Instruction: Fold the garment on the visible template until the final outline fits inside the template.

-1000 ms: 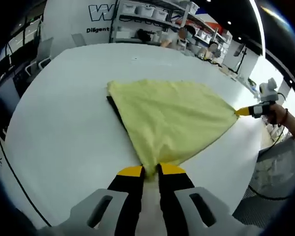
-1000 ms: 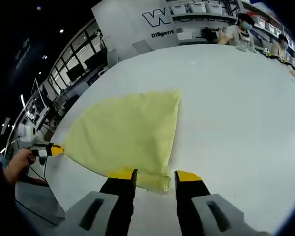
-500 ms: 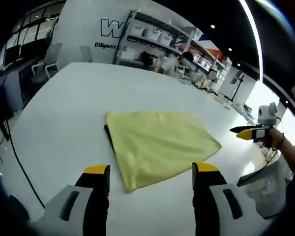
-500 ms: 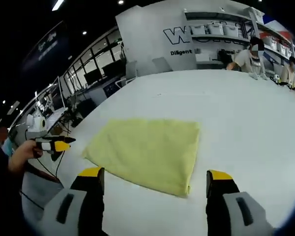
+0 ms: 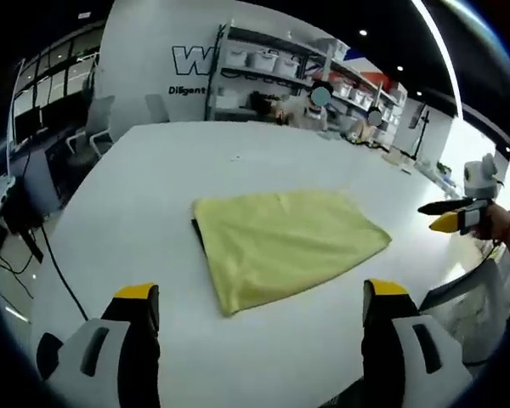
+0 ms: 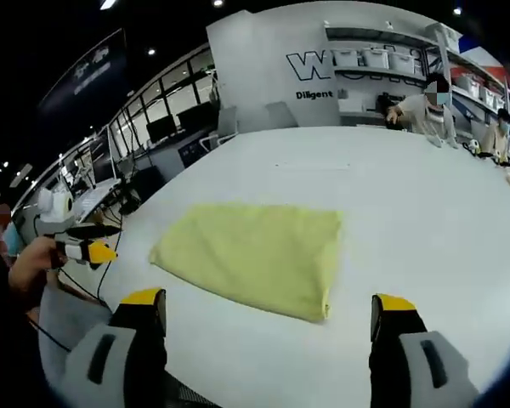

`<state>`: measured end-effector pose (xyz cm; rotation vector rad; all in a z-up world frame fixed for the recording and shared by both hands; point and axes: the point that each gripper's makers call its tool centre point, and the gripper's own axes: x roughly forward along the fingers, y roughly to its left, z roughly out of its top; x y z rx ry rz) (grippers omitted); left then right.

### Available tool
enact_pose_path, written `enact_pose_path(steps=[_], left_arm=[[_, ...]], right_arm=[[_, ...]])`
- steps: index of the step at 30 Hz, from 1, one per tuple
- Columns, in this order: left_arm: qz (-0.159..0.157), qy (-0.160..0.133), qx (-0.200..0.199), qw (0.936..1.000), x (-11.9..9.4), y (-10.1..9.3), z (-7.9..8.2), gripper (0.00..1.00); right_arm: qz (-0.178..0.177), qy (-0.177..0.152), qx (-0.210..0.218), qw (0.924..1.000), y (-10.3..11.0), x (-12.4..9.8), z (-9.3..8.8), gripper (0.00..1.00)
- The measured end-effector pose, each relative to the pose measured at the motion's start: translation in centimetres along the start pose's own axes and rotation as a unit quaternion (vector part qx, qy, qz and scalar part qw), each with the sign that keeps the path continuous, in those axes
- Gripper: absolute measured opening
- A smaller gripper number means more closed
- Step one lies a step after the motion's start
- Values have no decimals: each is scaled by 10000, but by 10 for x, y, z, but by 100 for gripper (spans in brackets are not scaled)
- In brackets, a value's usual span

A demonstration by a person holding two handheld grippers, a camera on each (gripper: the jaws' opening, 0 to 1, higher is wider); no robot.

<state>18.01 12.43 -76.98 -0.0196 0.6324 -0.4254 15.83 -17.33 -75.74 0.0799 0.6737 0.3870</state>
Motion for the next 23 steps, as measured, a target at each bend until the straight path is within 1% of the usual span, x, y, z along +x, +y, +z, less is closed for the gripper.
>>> enact_pose_path(steps=[1,4,7,13,23], left_arm=[[-28,-86,105,9999,-1,-3,4,99],[-76,-110,42,9999,-2,-6,7,99],[-9,-160,73,9998,-4,-5,8,99],[-24,-35,72,10000,-6,-8,-1,99],[15,14,97,10000,-9,-6,-5,99]], right_arm=[[-1,-10,-24,10000,1,-1,0,99],[12,-34,-57,10000,3,-2,0,99],[-18,-49,-118,9999,4,-3,0,99],[-59,-78,-112,9999,5,-6,-1,99],[-147,-35,-155,9998,2,-8,-6,99]])
